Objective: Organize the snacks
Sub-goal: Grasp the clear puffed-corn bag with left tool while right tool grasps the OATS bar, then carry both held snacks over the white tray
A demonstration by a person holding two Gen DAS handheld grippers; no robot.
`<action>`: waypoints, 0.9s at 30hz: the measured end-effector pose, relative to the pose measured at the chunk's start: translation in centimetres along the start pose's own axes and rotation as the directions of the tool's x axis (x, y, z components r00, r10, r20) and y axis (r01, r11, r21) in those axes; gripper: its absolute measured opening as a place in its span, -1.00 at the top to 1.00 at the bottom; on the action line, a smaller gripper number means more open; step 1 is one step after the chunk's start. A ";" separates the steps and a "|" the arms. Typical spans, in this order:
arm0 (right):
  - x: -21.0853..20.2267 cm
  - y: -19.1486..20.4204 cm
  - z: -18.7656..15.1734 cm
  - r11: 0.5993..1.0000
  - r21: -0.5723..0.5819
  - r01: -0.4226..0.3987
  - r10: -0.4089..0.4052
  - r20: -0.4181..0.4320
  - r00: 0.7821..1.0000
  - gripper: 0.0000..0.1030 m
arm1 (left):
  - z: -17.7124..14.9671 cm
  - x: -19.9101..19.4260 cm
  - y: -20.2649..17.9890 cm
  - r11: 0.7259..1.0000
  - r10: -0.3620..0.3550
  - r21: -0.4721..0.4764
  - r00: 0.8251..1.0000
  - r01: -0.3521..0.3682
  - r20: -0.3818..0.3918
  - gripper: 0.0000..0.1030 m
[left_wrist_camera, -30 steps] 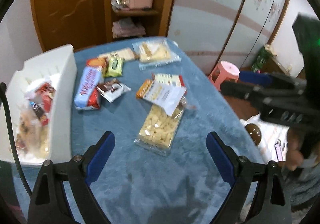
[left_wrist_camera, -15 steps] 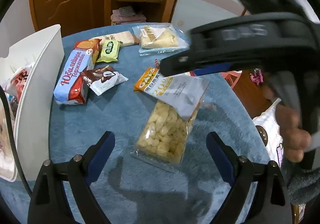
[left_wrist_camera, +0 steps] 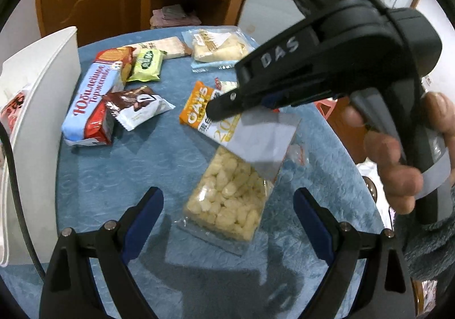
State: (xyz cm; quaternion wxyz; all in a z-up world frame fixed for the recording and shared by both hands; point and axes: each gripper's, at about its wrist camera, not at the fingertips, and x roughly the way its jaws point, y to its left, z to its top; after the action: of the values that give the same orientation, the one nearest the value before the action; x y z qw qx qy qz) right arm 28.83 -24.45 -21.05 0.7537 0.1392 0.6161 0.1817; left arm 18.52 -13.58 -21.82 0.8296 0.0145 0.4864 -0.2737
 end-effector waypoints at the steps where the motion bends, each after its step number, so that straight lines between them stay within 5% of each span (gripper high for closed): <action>1: -0.2 -0.2 0.0 1.000 0.004 -0.001 0.001 0.004 1.000 0.65 | 0.0 0.3 -0.1 1.000 -0.002 0.010 1.000 0.002 -0.010 -0.78; 11: -1.1 -1.1 0.3 0.999 0.034 -0.040 0.038 0.049 0.998 0.65 | 0.7 3.6 -1.8 0.994 0.009 0.108 0.997 -0.001 -0.073 -0.77; 17: -1.2 -1.5 -0.1 0.998 0.041 -0.046 0.044 0.058 0.997 0.65 | 0.9 5.0 -1.8 0.991 0.064 0.127 0.994 -0.052 -0.091 -0.37; 21: -1.5 -1.7 -0.2 0.998 0.046 -0.051 0.048 0.067 0.997 0.65 | 0.8 4.6 -1.3 0.994 0.040 0.108 0.995 -0.031 -0.088 -0.34; 27: -2.2 -1.2 -0.7 0.998 0.044 -0.051 0.047 0.081 0.996 0.65 | 1.1 3.2 -1.3 0.990 0.096 0.114 0.994 -0.089 -0.055 -0.32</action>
State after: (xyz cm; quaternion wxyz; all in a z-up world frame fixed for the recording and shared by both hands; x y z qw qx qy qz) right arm 27.93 -26.58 -19.74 0.7697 0.1789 0.5858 0.1800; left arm 20.02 -16.45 -23.52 0.8243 0.0913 0.4940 -0.2610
